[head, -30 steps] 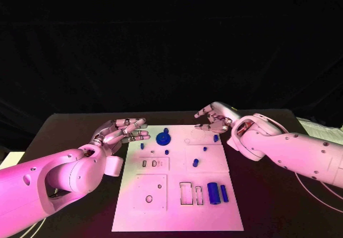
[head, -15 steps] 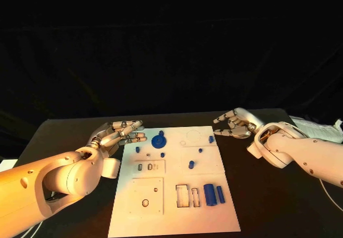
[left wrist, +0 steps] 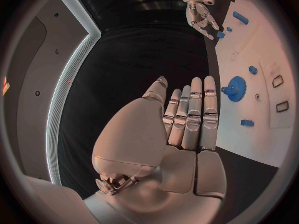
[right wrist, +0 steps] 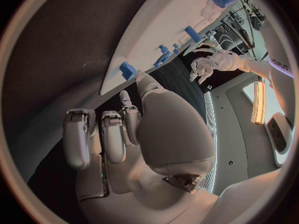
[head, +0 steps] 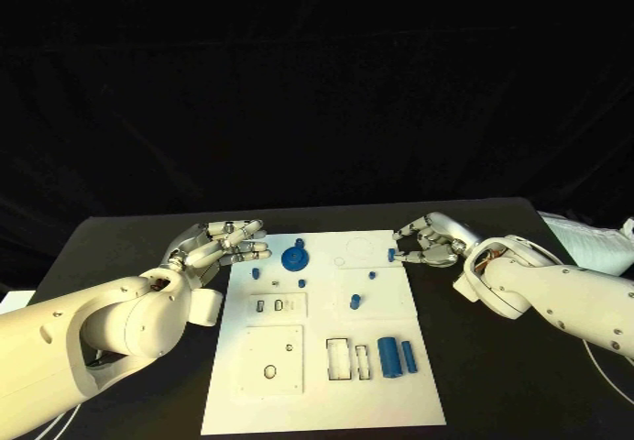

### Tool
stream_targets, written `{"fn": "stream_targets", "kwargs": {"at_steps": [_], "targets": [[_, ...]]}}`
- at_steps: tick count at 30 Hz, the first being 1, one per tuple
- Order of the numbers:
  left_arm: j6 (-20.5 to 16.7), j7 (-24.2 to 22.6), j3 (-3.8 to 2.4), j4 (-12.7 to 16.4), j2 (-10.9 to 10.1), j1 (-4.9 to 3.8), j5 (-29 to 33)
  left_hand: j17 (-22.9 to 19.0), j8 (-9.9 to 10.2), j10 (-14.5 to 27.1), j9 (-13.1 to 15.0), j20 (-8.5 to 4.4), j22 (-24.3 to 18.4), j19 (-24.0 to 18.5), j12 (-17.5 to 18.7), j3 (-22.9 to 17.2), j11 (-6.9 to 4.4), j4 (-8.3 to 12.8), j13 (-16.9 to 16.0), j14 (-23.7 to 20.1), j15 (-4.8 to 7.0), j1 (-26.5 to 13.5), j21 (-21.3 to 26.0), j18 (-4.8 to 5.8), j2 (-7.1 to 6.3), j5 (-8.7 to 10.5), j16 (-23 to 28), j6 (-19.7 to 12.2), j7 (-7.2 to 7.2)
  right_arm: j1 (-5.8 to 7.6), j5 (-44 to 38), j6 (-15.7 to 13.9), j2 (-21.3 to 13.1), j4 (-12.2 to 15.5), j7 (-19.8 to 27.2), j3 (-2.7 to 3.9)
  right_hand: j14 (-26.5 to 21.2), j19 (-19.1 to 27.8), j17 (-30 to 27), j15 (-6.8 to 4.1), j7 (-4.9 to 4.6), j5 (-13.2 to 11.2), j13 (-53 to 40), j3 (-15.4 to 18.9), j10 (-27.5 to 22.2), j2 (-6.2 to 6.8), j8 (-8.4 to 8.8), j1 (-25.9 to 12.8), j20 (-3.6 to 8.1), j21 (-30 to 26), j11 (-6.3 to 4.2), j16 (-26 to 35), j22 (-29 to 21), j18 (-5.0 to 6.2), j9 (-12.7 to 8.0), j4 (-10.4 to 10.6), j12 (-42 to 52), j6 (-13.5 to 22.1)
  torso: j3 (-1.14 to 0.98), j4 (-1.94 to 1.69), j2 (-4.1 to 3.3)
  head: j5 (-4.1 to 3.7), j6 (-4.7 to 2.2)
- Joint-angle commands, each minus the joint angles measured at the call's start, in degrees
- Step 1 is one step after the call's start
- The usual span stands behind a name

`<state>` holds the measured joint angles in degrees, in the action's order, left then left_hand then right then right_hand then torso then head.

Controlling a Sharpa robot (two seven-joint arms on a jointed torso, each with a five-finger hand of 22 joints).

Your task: Assemble the parts on the task board

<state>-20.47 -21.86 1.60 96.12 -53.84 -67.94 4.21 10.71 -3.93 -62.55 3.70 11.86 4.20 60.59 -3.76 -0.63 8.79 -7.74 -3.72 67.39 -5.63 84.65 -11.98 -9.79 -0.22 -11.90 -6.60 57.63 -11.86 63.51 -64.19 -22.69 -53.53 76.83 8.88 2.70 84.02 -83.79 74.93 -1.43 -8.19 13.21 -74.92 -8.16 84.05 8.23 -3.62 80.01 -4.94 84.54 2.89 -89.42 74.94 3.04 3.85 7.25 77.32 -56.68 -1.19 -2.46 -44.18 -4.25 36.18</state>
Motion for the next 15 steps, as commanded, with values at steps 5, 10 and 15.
{"fn": "stream_targets", "kwargs": {"at_steps": [5, 10, 15], "targets": [[1.15, -0.49, -0.05, 0.07, 0.05, -0.06, -0.19, 0.08, 0.34, 0.33, -0.06, 0.05, -0.09, 0.30, 0.23, -0.38, 0.14, 0.05, 0.09, 0.15, -0.23, 0.61, 0.39, -0.66, -0.04, 0.19, 0.24, -0.31, -0.21, -0.64, -3.39, 0.77, 1.26, -1.12, -1.11, 0.02, 5.86, -0.52, 14.63, 0.39, -0.03, -0.01, -8.65, 0.12, 1.60, -0.56, -0.31, 0.21, -0.08, 0.30, 0.21, -0.22, 3.64, -0.56, 0.15, -0.41, 0.42, -0.57, -0.02, -0.04, -0.03, 0.23, 0.12], [1.14, -0.48, -0.05, 0.07, 0.01, -0.06, -0.19, 0.08, 0.34, 0.33, -0.06, 0.05, -0.09, 0.30, 0.23, -0.38, 0.14, 0.05, 0.09, 0.15, -0.23, 0.61, 0.39, -0.66, -0.04, 0.19, 0.24, -0.31, -0.21, -1.15, -3.83, 0.89, 2.12, -2.04, -1.64, 0.02, 5.89, -0.59, 14.73, 0.32, 0.05, -0.24, -8.77, -0.05, 1.72, -1.12, -0.42, 0.37, -0.02, 0.35, 0.12, -0.30, 3.74, -0.58, 0.19, -0.69, 0.67, -1.05, 0.00, -0.16, -0.01, 0.20, 0.21], [1.08, -0.43, -0.05, 0.08, -0.03, -0.06, -0.19, 0.11, 0.32, 0.36, -0.05, 0.06, -0.09, 0.31, 0.21, -0.48, 0.13, 0.10, 0.09, 0.17, -0.23, 0.62, 0.42, -0.66, -0.08, 0.18, 0.29, -0.35, -0.19, -1.27, -3.80, 1.12, 2.56, -2.58, -2.03, 0.02, 5.92, -0.77, 14.85, 0.24, 0.16, -0.59, -8.92, -0.34, 1.86, -1.80, -0.63, 0.42, 0.05, 0.50, 0.02, -0.41, 4.05, -0.64, 0.27, -0.96, 0.98, -1.87, 0.03, -0.10, -0.04, 0.19, 0.18]]}}
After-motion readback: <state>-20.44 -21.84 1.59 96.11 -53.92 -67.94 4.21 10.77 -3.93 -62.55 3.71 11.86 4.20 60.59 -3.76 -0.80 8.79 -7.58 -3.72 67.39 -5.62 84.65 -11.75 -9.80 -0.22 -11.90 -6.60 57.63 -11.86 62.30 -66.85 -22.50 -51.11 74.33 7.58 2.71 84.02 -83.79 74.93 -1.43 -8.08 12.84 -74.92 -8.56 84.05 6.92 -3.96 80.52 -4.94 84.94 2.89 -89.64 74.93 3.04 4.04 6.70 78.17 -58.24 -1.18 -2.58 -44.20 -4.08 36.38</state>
